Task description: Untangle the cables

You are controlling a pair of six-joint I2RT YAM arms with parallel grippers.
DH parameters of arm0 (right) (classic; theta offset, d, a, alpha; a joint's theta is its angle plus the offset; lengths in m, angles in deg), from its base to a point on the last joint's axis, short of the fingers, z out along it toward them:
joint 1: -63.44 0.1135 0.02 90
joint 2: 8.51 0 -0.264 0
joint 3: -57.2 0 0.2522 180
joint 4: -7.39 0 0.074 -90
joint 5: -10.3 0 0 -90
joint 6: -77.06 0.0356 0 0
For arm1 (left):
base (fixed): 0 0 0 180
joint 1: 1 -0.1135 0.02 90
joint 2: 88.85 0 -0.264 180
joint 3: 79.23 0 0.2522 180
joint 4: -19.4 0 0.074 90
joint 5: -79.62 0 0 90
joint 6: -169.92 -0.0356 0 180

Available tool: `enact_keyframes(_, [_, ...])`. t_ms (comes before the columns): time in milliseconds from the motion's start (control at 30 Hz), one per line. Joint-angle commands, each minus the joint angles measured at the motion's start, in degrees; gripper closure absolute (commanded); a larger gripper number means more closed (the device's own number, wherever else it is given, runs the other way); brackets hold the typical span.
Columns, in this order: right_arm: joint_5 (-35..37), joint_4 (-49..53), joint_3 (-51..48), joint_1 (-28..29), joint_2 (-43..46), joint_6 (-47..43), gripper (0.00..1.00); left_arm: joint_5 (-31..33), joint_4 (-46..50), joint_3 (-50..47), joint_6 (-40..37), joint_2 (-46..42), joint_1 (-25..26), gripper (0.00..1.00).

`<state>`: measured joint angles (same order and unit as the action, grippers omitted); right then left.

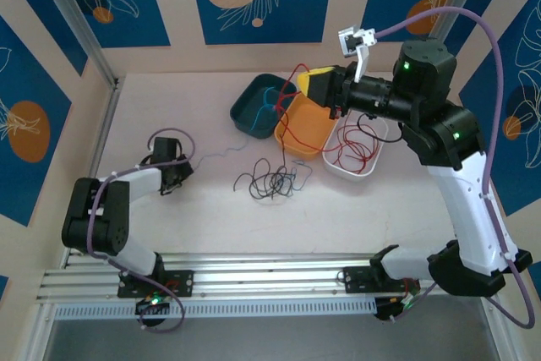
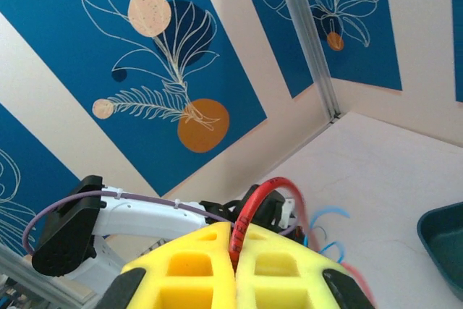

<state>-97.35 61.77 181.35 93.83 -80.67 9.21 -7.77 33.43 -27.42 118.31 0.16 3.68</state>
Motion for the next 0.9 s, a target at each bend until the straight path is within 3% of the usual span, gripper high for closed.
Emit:
enact_keyframes(0, [1.8, -1.1, -2.2, -0.2, 1.1, -0.4, 1.00, 3.0, 0.6, 0.7, 2.1, -0.4, -2.0, 1.00])
enact_keyframes(67, [2.3, -0.5, -1.9, -0.3, 1.1, -0.4, 1.00, 5.8, 3.0, 1.9, 1.9, -0.8, -3.0, 1.00])
enact_keyframes(233, [7.4, 1.7, -0.9, -0.6, 3.5, -1.8, 1.00, 3.8, 0.8, 0.7, 4.5, -0.5, -9.0, 1.00])
enact_keyframes(500, [11.8, 3.4, -5.3, -6.7, 10.1, -0.7, 1.00, 3.3, 0.1, 2.1, 4.6, 1.8, -12.9, 1.00])
enact_keyframes(667, [5.5, 1.9, -7.2, -10.2, 9.4, 2.2, 1.00, 0.5, -1.3, 2.8, 3.7, 0.8, -12.9, 1.00])
enact_keyframes(867, [-2.5, -2.4, -8.0, -9.4, 4.9, 6.3, 1.00, -11.2, -6.3, 2.1, -1.9, -4.0, -9.8, 1.00])
